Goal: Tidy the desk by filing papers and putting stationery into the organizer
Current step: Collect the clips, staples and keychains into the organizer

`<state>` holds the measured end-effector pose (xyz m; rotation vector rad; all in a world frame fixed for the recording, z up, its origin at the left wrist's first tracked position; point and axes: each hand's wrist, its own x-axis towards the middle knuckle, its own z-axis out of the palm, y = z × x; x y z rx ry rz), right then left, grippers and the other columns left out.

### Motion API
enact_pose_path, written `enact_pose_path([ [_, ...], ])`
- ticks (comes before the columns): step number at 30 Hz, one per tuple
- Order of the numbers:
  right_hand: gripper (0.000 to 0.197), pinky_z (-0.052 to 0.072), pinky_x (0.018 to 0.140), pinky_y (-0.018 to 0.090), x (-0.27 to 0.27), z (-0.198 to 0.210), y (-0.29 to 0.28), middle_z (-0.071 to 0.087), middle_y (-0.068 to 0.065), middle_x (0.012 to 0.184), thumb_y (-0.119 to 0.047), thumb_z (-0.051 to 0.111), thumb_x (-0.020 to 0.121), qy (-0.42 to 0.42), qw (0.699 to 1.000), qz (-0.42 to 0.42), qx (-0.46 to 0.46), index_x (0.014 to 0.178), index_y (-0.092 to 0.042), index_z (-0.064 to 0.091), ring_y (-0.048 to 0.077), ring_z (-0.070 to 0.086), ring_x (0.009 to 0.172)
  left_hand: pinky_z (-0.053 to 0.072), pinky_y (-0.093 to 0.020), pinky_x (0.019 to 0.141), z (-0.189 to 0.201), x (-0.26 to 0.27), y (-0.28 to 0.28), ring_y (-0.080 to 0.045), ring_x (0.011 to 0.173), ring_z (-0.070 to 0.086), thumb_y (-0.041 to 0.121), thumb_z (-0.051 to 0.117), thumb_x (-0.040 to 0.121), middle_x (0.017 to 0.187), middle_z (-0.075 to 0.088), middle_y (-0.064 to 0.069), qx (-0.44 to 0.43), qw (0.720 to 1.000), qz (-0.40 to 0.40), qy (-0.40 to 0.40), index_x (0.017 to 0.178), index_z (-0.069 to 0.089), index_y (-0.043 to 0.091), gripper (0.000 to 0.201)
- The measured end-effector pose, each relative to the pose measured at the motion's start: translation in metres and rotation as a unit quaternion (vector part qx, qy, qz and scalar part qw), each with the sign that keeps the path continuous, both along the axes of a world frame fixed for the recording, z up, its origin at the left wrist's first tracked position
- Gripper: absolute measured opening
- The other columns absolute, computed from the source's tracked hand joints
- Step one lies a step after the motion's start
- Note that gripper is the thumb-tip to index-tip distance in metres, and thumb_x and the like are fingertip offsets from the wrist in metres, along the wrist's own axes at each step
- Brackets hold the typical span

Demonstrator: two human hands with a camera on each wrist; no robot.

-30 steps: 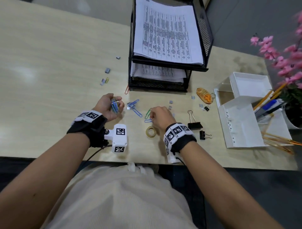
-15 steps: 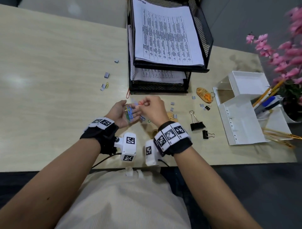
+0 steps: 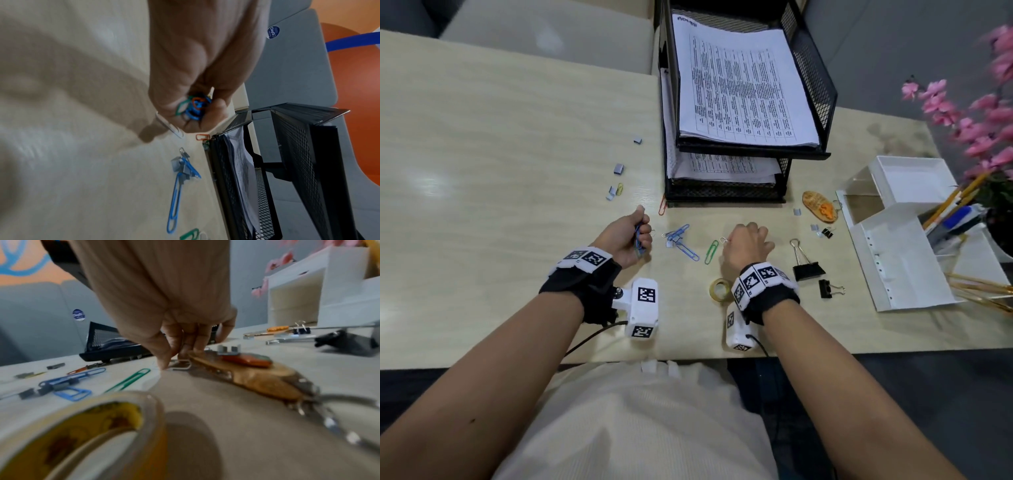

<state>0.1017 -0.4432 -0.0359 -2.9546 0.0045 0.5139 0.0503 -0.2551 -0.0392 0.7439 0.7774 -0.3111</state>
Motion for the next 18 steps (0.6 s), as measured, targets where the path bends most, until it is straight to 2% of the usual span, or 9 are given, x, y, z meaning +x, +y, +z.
enact_pose_path([
  [4,0.023,0.032,0.096,0.043,-0.003,0.01,0.01,0.06,0.015,0.117,-0.008,0.049,0.089,-0.013,1.0,-0.002,0.025,0.11,-0.007,0.058,0.033,0.039,0.124,0.036,-0.01,0.035,-0.002,-0.006,0.002,-0.006,0.028,0.036,0.02,0.034,0.101,0.036,0.04,0.006,0.009,1.0,0.028,0.006,0.078,0.046,0.014,0.026],
  [8,0.021,0.044,0.085,0.038,-0.012,0.014,0.02,0.06,0.022,0.118,-0.008,0.051,0.09,0.022,0.994,-0.061,0.084,0.108,0.001,0.056,0.038,0.056,0.109,0.041,-0.011,0.038,-0.006,-0.012,0.004,-0.009,0.029,0.04,0.009,0.036,0.099,0.038,0.043,0.002,-0.011,0.997,0.068,0.015,0.086,0.05,0.011,0.019],
  [13,0.021,0.044,0.081,0.037,-0.023,0.013,0.028,0.057,0.023,0.121,-0.003,0.048,0.091,0.052,0.991,-0.082,0.094,0.109,0.004,0.055,0.039,0.055,0.11,0.046,-0.013,0.039,-0.005,-0.016,0.01,-0.009,0.031,0.047,0.013,0.033,0.1,0.041,0.048,0.0,-0.041,0.996,0.082,0.008,0.083,0.05,0.01,0.025],
  [16,0.019,0.039,0.072,0.034,-0.024,0.016,0.031,0.059,0.024,0.118,-0.002,0.05,0.089,0.06,0.99,-0.087,0.096,0.106,0.005,0.056,0.039,0.056,0.108,0.049,-0.014,0.044,-0.004,-0.017,0.012,-0.009,0.033,0.052,0.017,0.033,0.099,0.04,0.051,0.0,-0.05,0.995,0.086,0.008,0.078,0.047,0.011,0.026],
  [18,0.019,0.037,0.07,0.032,-0.024,0.018,0.032,0.06,0.024,0.117,-0.003,0.05,0.089,0.069,0.99,-0.08,0.096,0.104,0.004,0.058,0.038,0.056,0.108,0.051,-0.016,0.046,-0.004,-0.018,0.013,-0.011,0.035,0.056,0.016,0.034,0.098,0.043,0.055,-0.002,-0.061,0.994,0.089,0.015,0.076,0.048,0.01,0.026],
])
